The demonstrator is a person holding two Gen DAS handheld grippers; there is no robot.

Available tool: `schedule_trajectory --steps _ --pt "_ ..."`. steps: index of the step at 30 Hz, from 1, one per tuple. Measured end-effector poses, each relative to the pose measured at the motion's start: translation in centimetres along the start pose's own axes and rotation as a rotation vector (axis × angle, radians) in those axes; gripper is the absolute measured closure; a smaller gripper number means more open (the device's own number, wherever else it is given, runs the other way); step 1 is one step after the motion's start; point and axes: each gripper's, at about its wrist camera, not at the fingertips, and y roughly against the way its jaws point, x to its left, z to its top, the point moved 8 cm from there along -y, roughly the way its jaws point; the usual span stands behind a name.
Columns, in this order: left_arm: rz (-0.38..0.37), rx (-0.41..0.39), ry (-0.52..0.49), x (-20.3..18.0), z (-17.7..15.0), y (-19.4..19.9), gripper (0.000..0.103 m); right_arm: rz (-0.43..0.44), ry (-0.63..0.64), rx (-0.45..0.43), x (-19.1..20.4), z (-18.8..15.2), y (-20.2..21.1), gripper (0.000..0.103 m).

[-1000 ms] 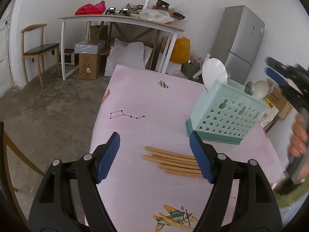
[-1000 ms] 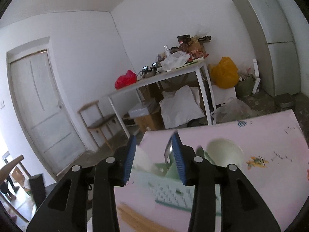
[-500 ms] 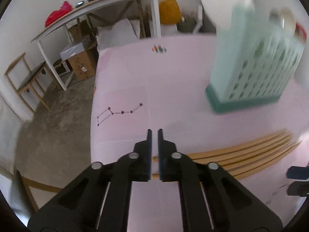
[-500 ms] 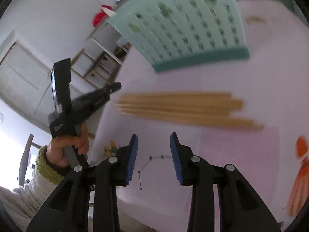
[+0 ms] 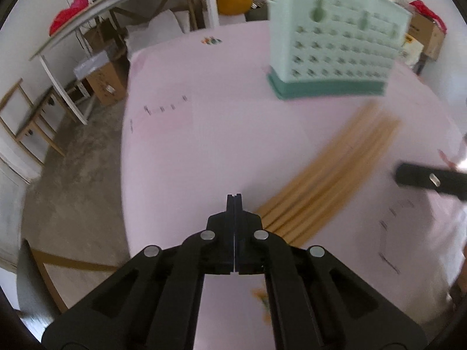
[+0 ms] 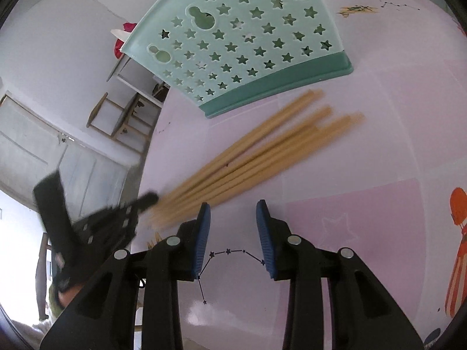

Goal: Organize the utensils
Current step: 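Move the right gripper to the wooden chopsticks and close on one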

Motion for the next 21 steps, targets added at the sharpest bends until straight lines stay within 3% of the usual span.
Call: schedule_trajectory --steps 3,6,13,17,21 --pt "-0.066 0.026 0.033 -1.2 -2.1 1.4 0.103 -0.010 0.001 -0.004 -0.1 -0.3 0.4 0.070" --pt "-0.181 0.055 0.070 -3.3 -3.9 2.7 0.103 -0.025 0.011 -0.004 -0.1 -0.6 0.5 0.073" --pt "-0.399 0.106 0.121 -8.6 -6.3 4.5 0.103 -0.084 0.049 0.007 0.0 -1.4 0.0 0.089" --pt "-0.538 0.133 0.142 -12.0 -7.1 4.8 0.103 -0.121 0.068 0.001 -0.9 -1.4 0.7 0.093" --pt "-0.548 0.121 0.128 -13.0 -6.7 4.9 0.103 -0.149 0.070 -0.001 -2.3 -0.9 1.7 0.093"
